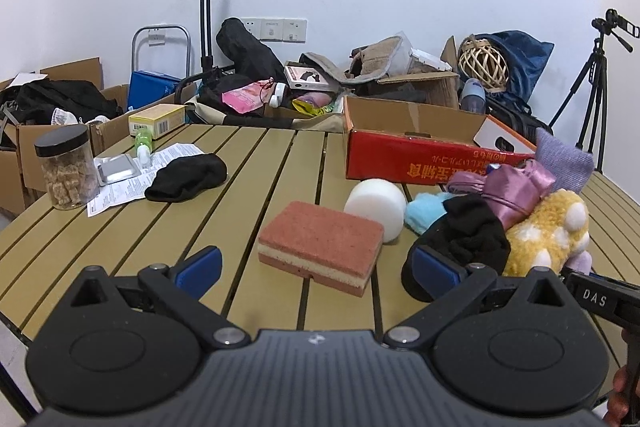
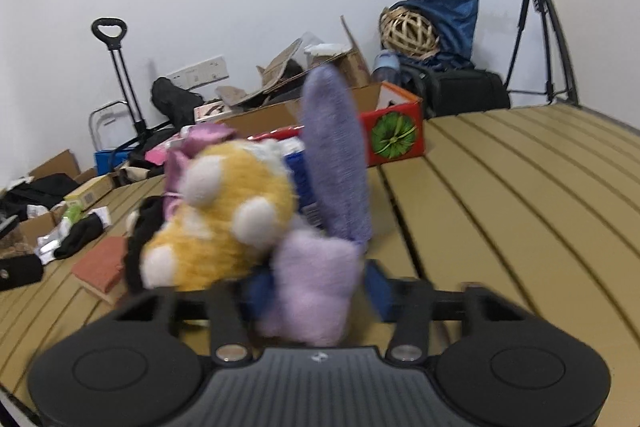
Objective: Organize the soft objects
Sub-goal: 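Grasp the lilac plush toy with the right tool while left tool approaches sponge, then grasp the red-brown scouring sponge with the left tool, then carry the sponge and plush toy back from the table toward the black bin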
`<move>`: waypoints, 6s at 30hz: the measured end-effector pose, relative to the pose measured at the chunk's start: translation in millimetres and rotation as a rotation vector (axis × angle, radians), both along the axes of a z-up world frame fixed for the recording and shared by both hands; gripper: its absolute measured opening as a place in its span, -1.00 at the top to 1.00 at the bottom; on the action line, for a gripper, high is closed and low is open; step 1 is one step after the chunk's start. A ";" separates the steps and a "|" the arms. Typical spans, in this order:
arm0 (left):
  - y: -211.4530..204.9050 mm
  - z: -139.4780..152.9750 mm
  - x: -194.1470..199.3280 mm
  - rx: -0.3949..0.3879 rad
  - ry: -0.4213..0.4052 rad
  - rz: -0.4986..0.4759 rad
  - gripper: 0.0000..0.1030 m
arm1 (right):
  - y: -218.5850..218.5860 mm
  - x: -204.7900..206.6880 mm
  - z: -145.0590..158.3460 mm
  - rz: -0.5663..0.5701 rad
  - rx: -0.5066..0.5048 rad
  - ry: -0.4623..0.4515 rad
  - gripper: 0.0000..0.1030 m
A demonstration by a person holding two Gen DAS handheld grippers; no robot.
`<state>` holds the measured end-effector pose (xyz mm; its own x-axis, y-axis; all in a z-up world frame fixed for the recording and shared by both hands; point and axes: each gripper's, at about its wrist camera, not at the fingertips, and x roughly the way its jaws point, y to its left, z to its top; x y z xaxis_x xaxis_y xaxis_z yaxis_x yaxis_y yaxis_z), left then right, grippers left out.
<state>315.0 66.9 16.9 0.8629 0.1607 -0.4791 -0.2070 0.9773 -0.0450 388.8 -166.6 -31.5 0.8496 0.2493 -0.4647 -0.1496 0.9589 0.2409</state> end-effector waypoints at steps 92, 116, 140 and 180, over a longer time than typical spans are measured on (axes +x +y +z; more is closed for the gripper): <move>18.2 -26.2 109.9 0.115 0.193 -0.191 -0.95 | -91.2 -67.7 24.1 -0.312 -0.010 -0.229 0.64; -19.2 1.4 2.6 0.108 0.073 -0.079 -0.95 | -91.3 -114.1 30.4 -0.237 0.005 -0.268 0.64; -52.9 -15.6 -104.5 0.108 0.055 -0.145 -0.95 | -71.5 -191.1 5.8 -0.135 -0.050 -0.230 0.64; -79.8 -115.3 -183.0 0.158 0.368 -0.222 -0.95 | -43.4 -281.0 -64.2 0.084 -0.206 0.087 0.63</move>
